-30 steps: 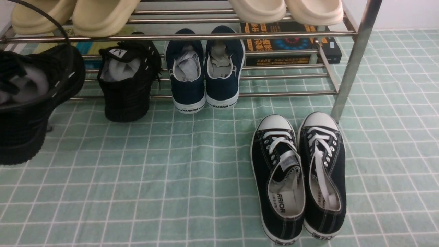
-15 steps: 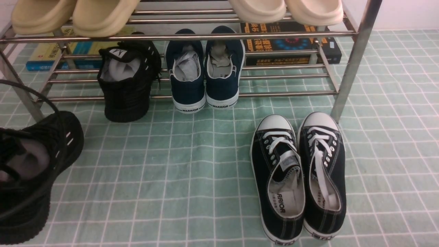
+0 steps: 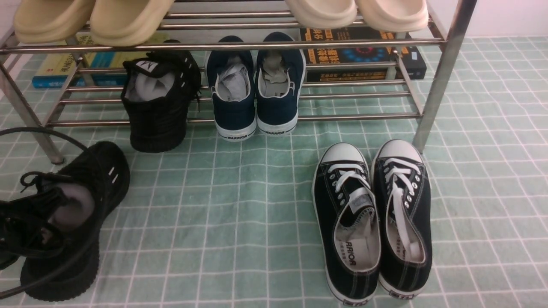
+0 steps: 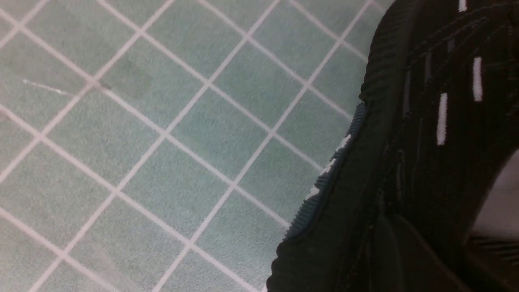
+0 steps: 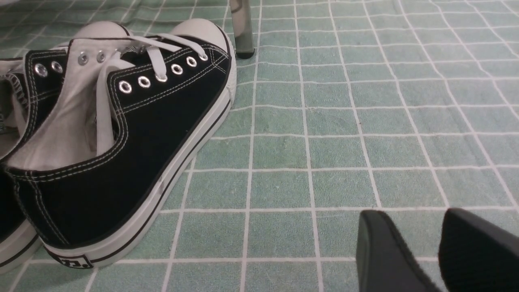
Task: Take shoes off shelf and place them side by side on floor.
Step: 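Set the held shoe down on the floor in front of the rack with the left gripper, then grasp the leftmost shoe on the bottom shelf of the shoe rack with the left gripper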
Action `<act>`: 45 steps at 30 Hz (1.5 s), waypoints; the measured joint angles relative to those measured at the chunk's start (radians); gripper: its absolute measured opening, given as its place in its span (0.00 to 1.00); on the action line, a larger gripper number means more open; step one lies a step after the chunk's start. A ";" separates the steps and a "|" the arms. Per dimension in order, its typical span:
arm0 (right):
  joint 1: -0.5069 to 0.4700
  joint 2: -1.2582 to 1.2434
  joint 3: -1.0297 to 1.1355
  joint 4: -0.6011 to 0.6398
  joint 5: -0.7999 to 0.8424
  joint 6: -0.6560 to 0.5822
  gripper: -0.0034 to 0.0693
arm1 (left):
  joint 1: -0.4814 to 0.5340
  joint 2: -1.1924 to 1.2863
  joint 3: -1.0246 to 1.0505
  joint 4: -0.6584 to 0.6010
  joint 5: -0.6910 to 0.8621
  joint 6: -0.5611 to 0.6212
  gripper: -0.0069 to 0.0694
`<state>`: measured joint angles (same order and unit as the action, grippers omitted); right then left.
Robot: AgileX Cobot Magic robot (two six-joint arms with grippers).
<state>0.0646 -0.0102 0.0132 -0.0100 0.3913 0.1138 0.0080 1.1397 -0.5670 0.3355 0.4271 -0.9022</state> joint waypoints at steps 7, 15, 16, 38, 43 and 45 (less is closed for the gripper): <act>0.000 0.000 0.000 0.000 0.000 0.000 0.38 | 0.000 0.028 0.000 0.004 -0.024 -0.003 0.30; 0.000 0.000 0.000 0.000 0.000 0.000 0.38 | 0.000 0.017 -0.234 -0.001 0.227 0.127 0.62; 0.000 0.000 0.000 0.000 0.000 0.000 0.38 | 0.000 0.017 -0.285 -0.015 0.268 0.160 0.62; 0.000 0.000 0.000 0.000 0.000 0.000 0.38 | 0.000 0.400 -0.707 -0.528 0.184 0.585 0.51; 0.000 0.000 0.000 0.000 0.000 0.000 0.38 | 0.000 0.484 -0.707 -0.591 0.084 0.610 0.74; 0.000 0.000 0.000 0.000 0.000 0.000 0.38 | 0.000 0.496 -0.707 -0.601 0.065 0.620 0.76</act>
<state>0.0646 -0.0102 0.0132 -0.0100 0.3913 0.1138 0.0080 1.6355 -1.2741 -0.2653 0.4926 -0.2823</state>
